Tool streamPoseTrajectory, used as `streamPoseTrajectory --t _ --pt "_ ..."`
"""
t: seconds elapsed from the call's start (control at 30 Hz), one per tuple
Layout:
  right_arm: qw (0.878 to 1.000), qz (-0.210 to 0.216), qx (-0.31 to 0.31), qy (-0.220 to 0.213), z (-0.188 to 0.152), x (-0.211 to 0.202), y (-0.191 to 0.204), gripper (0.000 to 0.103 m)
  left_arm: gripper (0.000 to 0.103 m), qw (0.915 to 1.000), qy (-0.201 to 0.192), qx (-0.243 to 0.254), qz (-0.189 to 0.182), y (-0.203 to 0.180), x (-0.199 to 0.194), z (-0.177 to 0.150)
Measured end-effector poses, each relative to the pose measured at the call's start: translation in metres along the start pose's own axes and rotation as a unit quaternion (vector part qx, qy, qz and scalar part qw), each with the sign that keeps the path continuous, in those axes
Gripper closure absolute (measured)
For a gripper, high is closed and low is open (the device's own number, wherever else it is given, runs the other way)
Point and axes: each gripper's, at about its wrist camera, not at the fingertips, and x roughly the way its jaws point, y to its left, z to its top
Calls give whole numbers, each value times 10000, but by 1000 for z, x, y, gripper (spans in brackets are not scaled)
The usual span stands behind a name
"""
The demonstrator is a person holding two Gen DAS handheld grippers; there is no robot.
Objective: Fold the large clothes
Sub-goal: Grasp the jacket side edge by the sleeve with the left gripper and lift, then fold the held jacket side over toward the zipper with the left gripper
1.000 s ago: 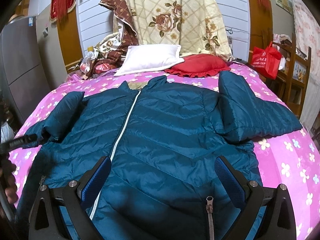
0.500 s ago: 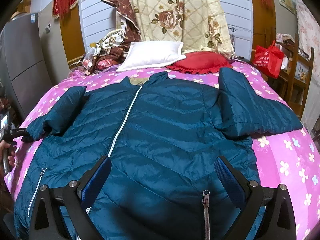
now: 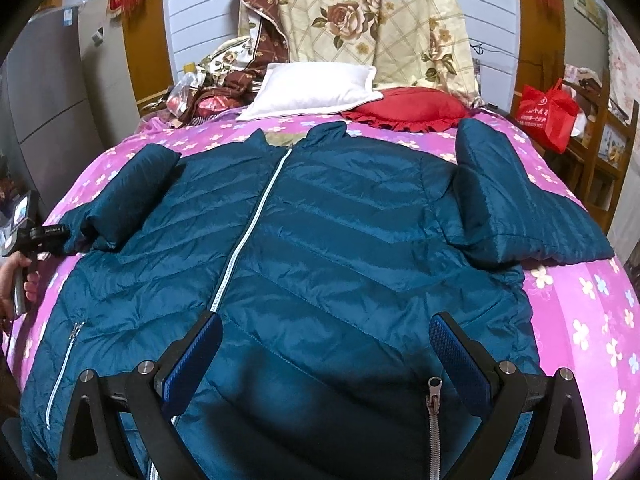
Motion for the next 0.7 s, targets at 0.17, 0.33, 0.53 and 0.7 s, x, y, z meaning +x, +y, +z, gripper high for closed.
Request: streamPoseTrajectory --t 0.17,0.33,0.53,0.7 --pt "10000 -53 36 -7 1 1 -2 1 95 9993 -191 23 316 -7 -18 0" --pt "9998 -167 118 37 -1 0 -13 1 95 9872 -684 -754 1231 35 -66 10" --pt "9989 -227 300 289 -6 3 -32 1 95 9803 -843 -913 1535 47 -118 24" --pt "9978 -354 366 414 -15 4 -50 1 96 9898 -1192 -541 568 -18 -170 34"
